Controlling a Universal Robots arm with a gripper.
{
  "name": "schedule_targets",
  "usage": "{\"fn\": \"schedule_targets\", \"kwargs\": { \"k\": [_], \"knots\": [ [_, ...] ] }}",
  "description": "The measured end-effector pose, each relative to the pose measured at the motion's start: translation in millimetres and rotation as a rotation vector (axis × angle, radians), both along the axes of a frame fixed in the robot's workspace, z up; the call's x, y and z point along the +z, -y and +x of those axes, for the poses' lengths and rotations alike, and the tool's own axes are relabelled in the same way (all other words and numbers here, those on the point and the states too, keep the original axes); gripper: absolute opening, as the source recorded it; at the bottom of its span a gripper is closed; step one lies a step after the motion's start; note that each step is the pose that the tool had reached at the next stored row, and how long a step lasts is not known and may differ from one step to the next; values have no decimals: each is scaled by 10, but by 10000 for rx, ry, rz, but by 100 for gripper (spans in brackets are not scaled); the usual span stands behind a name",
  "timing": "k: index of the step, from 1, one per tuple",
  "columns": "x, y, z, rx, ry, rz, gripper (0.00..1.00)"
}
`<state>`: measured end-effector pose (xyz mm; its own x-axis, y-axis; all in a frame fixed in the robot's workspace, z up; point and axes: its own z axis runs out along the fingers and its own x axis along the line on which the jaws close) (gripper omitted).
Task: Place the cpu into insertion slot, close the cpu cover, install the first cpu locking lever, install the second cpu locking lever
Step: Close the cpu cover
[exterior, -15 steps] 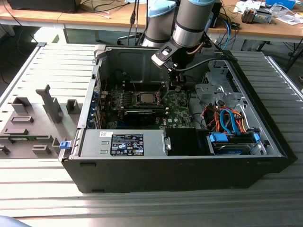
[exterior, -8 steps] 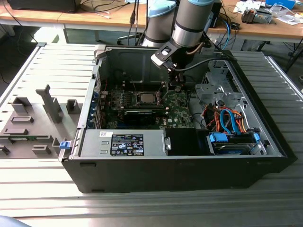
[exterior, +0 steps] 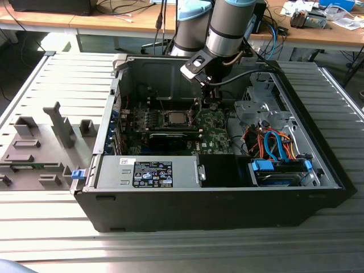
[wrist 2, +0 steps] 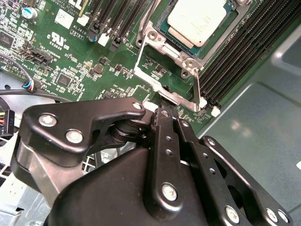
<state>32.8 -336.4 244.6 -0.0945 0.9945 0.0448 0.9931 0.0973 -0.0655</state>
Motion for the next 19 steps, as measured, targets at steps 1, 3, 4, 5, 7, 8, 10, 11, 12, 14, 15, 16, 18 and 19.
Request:
{"fn": "schedule_targets", "kwargs": {
  "k": [1,3,4,5,7,8,10,11,12,14,15,16,18,19],
  "knots": [
    [0,0,-4,0,0,0,11],
    [0,0,-10,0,0,1,11],
    [0,0,-12,0,0,0,11],
    [0,0,-15,0,0,0,11],
    [0,0,-19,0,0,0,11],
    [0,0,-21,0,0,0,11],
    [0,0,-25,0,0,0,11],
    [0,0,-27,0,0,0,11],
    [0,0,-29,0,0,0,11],
    [-1,0,-32,-1,0,1,11],
    [-1,0,-35,0,0,1,11],
    [-1,0,-38,1,0,0,11],
    [-1,0,-42,-1,0,1,11],
    [-1,0,-45,-1,0,1,11]
  ]
}}
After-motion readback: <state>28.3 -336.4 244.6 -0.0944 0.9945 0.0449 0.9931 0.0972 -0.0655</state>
